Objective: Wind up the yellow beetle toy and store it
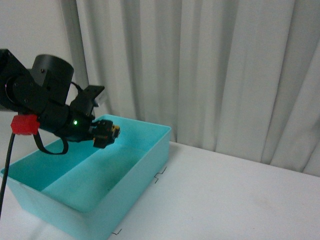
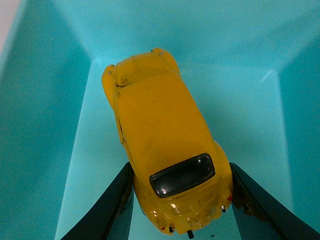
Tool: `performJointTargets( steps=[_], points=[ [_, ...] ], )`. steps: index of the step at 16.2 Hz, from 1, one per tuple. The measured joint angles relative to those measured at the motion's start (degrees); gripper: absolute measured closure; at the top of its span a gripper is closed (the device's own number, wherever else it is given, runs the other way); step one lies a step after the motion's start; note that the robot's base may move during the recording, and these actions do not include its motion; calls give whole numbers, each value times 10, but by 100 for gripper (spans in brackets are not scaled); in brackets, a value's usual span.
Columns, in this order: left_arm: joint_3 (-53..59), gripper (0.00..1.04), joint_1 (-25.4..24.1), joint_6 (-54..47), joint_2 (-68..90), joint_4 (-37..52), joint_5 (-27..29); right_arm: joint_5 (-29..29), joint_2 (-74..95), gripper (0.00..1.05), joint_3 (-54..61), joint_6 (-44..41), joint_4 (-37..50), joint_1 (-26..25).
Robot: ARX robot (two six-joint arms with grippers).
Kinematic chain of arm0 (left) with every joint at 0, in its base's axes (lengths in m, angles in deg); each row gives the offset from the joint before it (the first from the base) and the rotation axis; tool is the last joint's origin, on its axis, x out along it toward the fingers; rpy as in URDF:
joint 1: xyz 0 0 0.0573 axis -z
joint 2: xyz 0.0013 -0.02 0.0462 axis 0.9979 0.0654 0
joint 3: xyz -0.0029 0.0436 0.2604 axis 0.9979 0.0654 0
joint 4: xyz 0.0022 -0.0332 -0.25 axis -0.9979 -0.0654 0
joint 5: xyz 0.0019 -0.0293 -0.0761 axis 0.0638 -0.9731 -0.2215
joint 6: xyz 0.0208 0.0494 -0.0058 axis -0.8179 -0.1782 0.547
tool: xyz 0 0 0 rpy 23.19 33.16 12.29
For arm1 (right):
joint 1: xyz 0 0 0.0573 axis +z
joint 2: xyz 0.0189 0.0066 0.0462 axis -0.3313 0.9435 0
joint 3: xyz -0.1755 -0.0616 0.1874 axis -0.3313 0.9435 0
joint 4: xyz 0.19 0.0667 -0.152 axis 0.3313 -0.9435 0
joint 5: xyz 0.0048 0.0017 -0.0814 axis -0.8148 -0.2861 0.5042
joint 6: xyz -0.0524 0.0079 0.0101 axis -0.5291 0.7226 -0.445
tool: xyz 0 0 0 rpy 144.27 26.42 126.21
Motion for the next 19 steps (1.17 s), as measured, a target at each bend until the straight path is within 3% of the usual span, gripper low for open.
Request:
performJointTargets(
  steps=[9,11,13,19],
  points=[
    [-44,54,-40,-106,89,-29,33,0,0,7,0,0,0,0],
    [-44,26,-31,-97,80,-32,10,0,0,7,0,0,0,0],
    [-41,6,-27,-79,47,-37,-17,0,0,7,0,0,0,0],
    [28,7,-65,-37,-149,-41,-108,0,0,7,0,0,0,0]
  ],
)
